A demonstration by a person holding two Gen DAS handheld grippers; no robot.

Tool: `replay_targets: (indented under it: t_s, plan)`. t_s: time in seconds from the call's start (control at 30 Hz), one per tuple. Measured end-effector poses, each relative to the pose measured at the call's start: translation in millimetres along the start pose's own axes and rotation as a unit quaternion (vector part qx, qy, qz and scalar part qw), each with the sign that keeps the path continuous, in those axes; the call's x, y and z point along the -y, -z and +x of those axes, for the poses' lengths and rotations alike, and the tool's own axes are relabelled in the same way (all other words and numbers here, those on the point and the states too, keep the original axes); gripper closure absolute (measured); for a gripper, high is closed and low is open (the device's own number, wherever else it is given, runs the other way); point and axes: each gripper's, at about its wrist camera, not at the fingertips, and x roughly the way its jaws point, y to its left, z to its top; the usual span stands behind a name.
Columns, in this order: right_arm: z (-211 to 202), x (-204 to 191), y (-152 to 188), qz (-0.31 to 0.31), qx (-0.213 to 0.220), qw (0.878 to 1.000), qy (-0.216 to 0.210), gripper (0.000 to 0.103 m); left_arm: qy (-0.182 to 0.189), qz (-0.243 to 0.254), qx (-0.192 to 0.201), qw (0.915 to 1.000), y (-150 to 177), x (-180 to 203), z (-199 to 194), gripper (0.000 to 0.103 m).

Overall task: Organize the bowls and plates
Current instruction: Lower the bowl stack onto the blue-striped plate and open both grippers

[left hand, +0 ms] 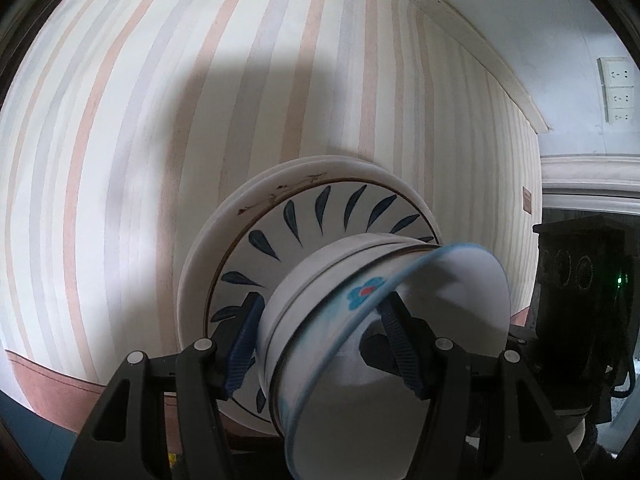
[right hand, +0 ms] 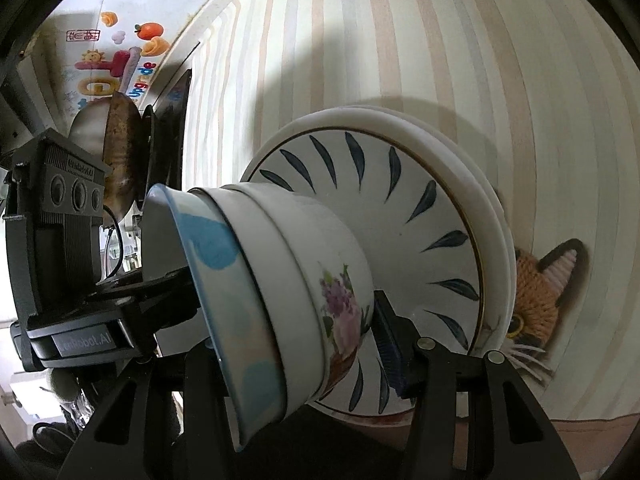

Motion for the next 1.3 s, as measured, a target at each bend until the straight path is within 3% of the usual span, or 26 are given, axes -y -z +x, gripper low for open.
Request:
replay_targets:
  t_s: [0.6,0.87,1.13,1.3]
  plan:
    - [-9.5,8.1,13.1,0.032,0.019,0.999,0.01,0.049,-0.009,0.025,0.012,0.9996,-0.9,9.6,-1.6,0.045]
    - [-34.7,2.0,26.1,0.024,0.061,0.997,0.041,0.048,-0.048,0.033,0.058,0.9966,10.1,10.9,-27.9,0.045]
    - [-77.6,-30.9,60.0,-0.001,0.13,0.986,0.105,0.048,-0.099,0.066,0.133,0.9839,42.4,27.6,-69.2,0.045]
    - [-102.4,-58.1,90.9,-0.025,0.167,0.974,0.149,0.033,-0.118,0.09,0.168,0.9745,70.0,41.9,-91.8,0.044]
